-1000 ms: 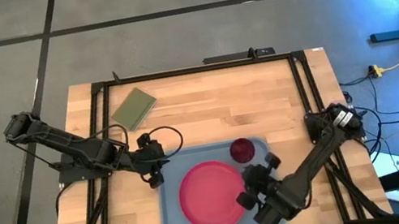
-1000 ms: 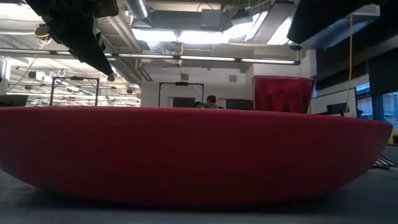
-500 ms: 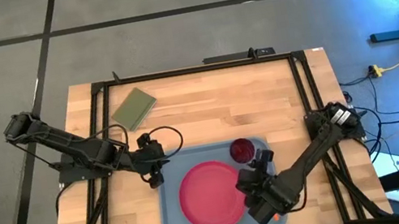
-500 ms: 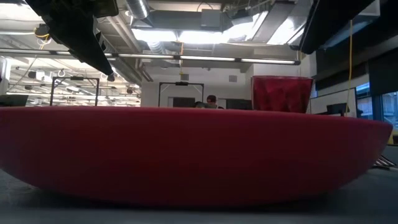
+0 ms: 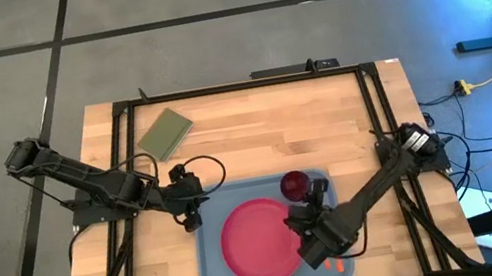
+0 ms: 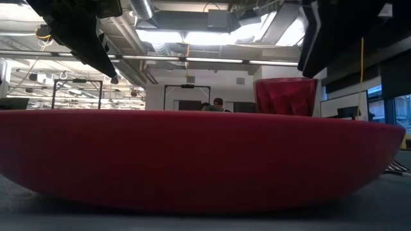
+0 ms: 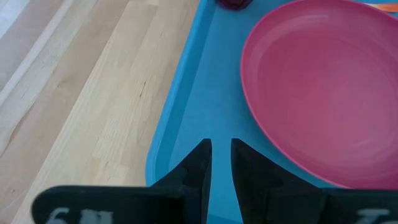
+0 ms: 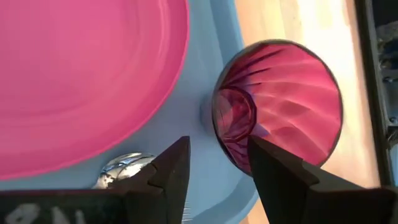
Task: Pick and place plate/cup/fork/spoon on tray
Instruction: Adjust the red cup on the blue tray, then adjust the orange spoon on the blue tray
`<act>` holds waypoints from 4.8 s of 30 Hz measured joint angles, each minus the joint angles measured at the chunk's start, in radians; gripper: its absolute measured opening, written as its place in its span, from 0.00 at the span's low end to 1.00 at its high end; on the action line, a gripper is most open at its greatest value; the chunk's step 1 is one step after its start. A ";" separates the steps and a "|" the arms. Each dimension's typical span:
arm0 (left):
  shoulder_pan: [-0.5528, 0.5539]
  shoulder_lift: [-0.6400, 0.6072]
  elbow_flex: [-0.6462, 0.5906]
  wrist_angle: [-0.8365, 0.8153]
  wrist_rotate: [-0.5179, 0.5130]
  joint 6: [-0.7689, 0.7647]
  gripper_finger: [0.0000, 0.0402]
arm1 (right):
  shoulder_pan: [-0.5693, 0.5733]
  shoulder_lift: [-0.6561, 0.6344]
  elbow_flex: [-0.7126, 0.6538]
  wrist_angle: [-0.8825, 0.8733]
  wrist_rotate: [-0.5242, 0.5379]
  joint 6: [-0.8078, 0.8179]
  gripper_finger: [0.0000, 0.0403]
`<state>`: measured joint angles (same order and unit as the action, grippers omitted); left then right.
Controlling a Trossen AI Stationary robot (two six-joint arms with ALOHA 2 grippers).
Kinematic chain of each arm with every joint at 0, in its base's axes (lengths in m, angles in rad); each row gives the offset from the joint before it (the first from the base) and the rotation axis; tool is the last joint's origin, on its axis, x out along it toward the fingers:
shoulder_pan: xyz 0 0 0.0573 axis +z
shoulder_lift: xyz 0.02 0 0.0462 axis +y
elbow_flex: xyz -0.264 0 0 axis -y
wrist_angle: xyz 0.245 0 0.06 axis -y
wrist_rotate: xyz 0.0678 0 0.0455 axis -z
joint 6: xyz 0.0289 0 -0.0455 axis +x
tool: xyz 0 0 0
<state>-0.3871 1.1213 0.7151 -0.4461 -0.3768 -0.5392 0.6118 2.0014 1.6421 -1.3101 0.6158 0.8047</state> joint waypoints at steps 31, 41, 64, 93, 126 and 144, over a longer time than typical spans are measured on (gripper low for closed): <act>0.000 0.000 0.000 0.001 0.000 0.000 0.14 | -0.062 0.000 -0.055 0.104 -0.036 -0.046 0.10; 0.000 0.000 0.000 0.001 0.000 0.000 0.14 | -0.055 0.000 -0.009 0.042 -0.063 -0.010 0.12; 0.000 0.000 0.000 0.001 0.000 0.000 0.14 | -0.050 0.000 -0.017 0.053 -0.088 0.058 0.25; 0.000 0.000 0.000 0.002 0.000 0.000 0.14 | 0.149 0.003 0.181 0.043 -0.176 0.817 0.34; 0.000 0.000 0.000 0.002 0.000 0.000 0.14 | 0.132 0.107 -0.168 0.378 -0.250 1.182 0.01; 0.000 0.000 0.000 0.002 0.000 0.000 0.14 | 0.146 0.077 -0.214 0.393 -0.248 1.255 0.01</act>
<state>-0.3870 1.1213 0.7155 -0.4438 -0.3767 -0.5392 0.7581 2.0785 1.4277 -0.9176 0.3675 2.0592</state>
